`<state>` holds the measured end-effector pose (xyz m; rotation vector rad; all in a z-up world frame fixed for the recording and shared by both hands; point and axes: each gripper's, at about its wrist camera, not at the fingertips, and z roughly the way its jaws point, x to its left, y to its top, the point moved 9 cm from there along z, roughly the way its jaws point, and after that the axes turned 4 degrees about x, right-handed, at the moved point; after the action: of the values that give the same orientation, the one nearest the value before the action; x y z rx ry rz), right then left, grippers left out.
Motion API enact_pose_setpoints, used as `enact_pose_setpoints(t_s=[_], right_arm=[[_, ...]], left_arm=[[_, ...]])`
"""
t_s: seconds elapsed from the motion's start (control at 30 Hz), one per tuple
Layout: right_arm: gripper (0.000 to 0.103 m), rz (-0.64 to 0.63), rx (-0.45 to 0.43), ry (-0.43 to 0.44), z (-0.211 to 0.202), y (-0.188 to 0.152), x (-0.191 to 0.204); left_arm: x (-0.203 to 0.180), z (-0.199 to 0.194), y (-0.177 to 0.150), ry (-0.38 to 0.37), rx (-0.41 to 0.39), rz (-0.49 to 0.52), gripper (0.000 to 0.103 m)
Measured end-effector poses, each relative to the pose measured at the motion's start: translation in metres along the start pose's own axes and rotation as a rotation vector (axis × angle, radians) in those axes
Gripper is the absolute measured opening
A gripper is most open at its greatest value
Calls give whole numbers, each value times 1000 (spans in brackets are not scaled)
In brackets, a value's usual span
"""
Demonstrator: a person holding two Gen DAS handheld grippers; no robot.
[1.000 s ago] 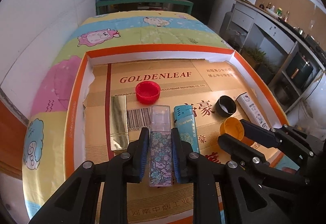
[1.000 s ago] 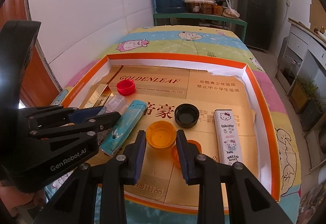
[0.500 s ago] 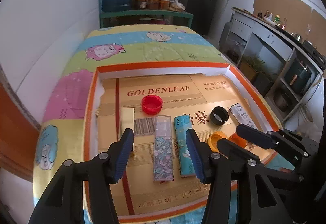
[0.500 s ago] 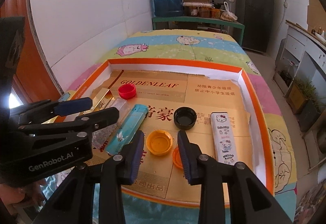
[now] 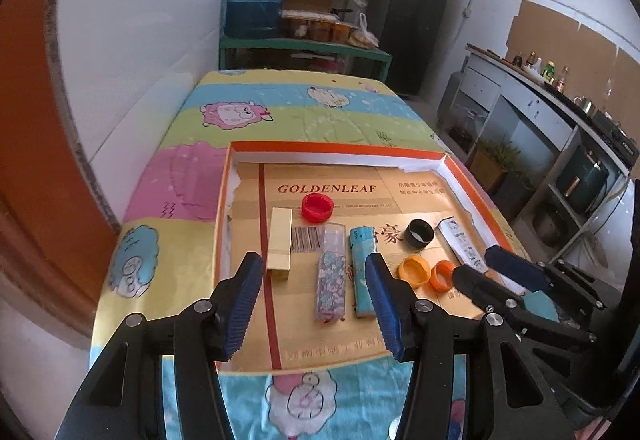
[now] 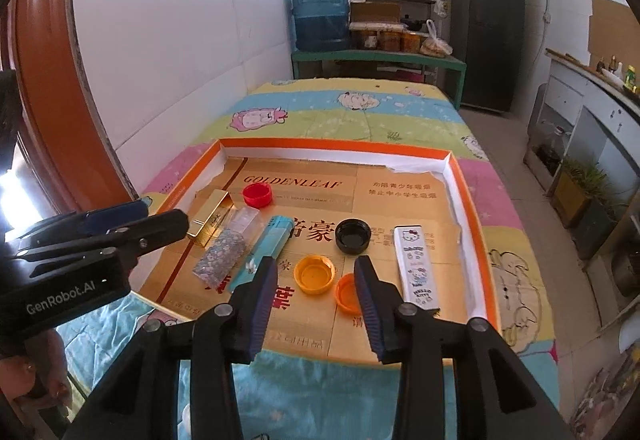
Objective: Organize rigid objects
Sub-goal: 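Withdraw both grippers from the tray toward the white and blue caps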
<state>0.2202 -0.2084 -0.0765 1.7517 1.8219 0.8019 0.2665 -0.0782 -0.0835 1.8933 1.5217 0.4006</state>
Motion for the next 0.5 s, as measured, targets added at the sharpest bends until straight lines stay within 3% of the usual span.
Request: enact_pose_setpoints(t_s=[0.5], right_arm=[[40, 22, -24, -36, -45, -16, 9]], left_arm=[[-2, -56, -21, 10, -61, 8, 55]])
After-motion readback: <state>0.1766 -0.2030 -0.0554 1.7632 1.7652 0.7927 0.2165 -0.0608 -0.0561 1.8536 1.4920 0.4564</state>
